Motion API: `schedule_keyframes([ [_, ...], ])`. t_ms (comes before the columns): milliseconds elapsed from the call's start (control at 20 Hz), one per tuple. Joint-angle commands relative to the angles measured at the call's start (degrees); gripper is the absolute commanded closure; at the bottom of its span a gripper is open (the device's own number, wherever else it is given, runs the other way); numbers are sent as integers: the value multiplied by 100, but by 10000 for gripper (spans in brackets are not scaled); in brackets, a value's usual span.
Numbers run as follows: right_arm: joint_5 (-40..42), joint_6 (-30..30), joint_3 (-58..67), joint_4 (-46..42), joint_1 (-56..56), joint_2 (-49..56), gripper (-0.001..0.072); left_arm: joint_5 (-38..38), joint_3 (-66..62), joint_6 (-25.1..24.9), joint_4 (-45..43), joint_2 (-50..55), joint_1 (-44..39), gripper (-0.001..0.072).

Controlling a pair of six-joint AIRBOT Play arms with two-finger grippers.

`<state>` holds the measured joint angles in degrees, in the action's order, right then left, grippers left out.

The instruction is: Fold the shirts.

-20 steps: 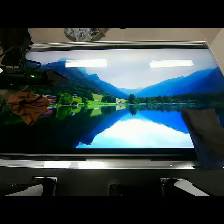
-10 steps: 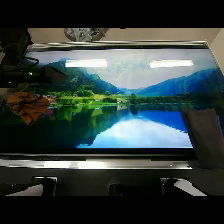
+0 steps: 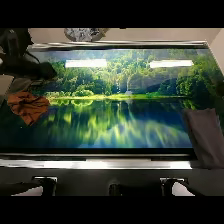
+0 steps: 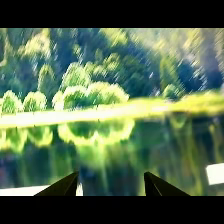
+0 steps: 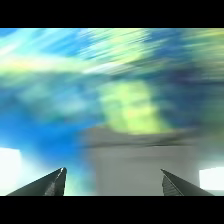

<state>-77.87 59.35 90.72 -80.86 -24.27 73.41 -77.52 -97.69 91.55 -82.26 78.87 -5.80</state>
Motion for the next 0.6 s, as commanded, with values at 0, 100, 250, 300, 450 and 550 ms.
schedule_keyframes([
  [0, -1038, 83, -855, 160, 1486, 437, 33, -1056, 1327, 396, -1073, -273, -341, 211],
  [100, -811, 149, -1285, 35, 1751, 470, 30, -380, 2210, 651, -1075, -780, -525, 214],
  [250, -730, 297, -1335, -129, 1764, 457, 31, -61, 2420, 837, -1073, -1016, -693, 213],
  [300, -774, 291, -1335, -293, 1764, 457, 32, -70, 2417, 837, -1075, -1012, -715, 213],
  [450, -752, 293, -1335, -400, 1764, 444, 32, -83, 2420, 837, -1073, -1003, -713, 212],
  [550, -754, 293, -1335, -400, 1764, 444, 32, -85, 2420, 837, -1075, -1001, -715, 212],
])
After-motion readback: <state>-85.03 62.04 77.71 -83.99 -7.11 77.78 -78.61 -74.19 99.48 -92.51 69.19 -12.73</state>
